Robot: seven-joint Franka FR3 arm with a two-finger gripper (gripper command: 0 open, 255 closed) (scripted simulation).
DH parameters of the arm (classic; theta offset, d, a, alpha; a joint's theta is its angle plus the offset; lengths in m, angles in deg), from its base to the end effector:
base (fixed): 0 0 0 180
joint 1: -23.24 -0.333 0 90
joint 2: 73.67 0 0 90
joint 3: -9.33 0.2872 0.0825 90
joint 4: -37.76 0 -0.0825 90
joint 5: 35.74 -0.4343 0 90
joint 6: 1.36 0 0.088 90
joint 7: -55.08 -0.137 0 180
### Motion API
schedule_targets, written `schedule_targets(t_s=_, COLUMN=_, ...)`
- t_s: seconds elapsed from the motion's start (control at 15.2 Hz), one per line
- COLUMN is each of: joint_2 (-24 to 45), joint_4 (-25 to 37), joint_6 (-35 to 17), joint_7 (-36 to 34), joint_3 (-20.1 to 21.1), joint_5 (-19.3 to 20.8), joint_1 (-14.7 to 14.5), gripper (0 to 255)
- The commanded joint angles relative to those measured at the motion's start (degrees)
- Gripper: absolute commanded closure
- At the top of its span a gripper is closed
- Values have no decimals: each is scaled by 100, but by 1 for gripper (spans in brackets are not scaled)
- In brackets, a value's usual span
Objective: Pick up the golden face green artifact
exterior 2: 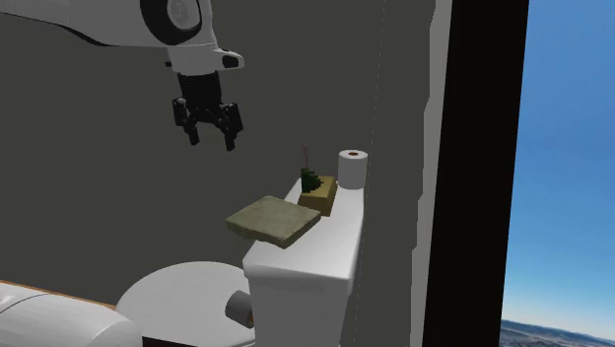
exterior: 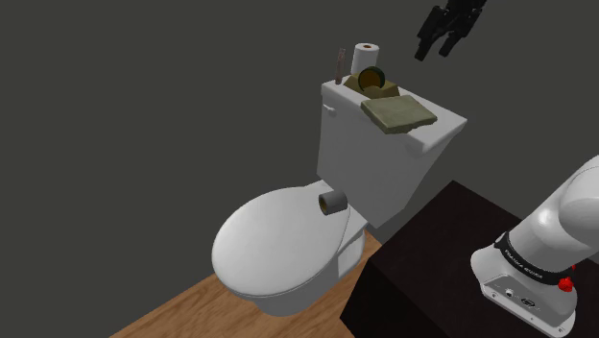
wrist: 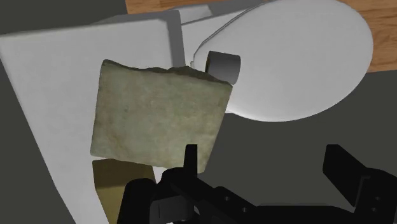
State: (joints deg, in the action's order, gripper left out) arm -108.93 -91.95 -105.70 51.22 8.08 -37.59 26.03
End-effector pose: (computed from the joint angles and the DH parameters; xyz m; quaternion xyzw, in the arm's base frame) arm 0.4503 -0.0291 0.5439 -0.9936 0.0698 -0.0861 0.0222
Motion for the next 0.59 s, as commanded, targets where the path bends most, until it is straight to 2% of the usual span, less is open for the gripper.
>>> schedule_targets(t_s=0.0, joint_2=319, joint_4=17, joint_6=-340, joint_7=40, joint_3=-63, joint_5=48, joint_1=54, gripper=0)
schedule_targets(t_s=0.53, joint_2=1740, joint_4=524, joint_6=-1376, joint_7=224, joint_3=-350, joint_5=150, joint_1=242, gripper=0)
